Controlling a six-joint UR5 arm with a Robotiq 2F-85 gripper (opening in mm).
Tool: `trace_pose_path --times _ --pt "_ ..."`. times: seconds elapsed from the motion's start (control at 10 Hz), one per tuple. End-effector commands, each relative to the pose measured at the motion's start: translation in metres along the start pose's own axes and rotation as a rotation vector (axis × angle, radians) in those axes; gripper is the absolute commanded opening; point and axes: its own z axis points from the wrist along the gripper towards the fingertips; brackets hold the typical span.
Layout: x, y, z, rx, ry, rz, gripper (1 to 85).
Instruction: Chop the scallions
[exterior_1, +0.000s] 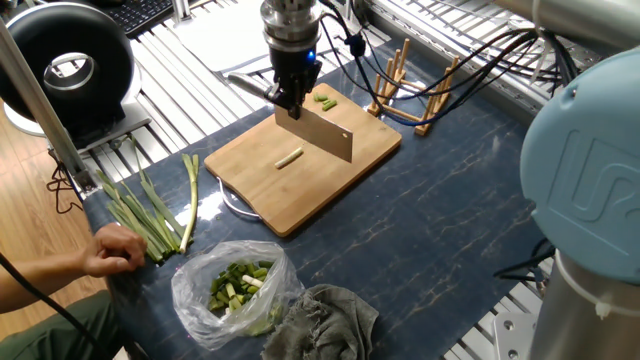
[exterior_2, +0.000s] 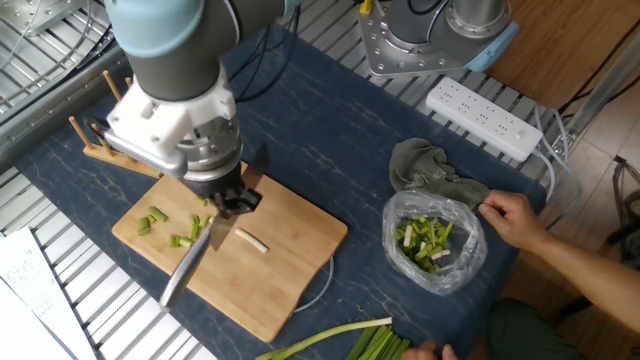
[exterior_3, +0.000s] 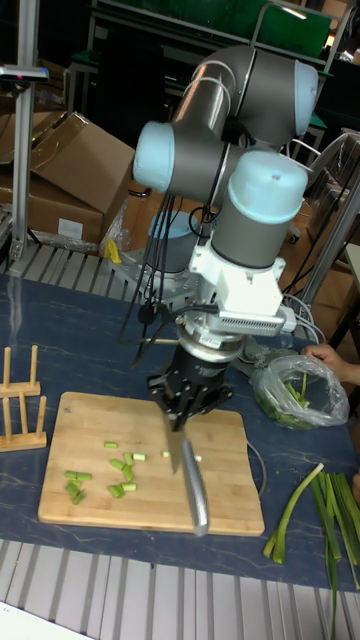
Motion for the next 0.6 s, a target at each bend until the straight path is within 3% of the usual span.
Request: trace_pose_path --times 0.0,0.3,0.5 --pt "0.007 0.018 -0.011 -0.060 0.017 0.036 1.7" --pt "-0.004 0.003 0.009 -0.028 -0.023 0.034 1.7" --pt "-0.006 0.001 0.019 -0.038 -0.037 0.032 1.7"
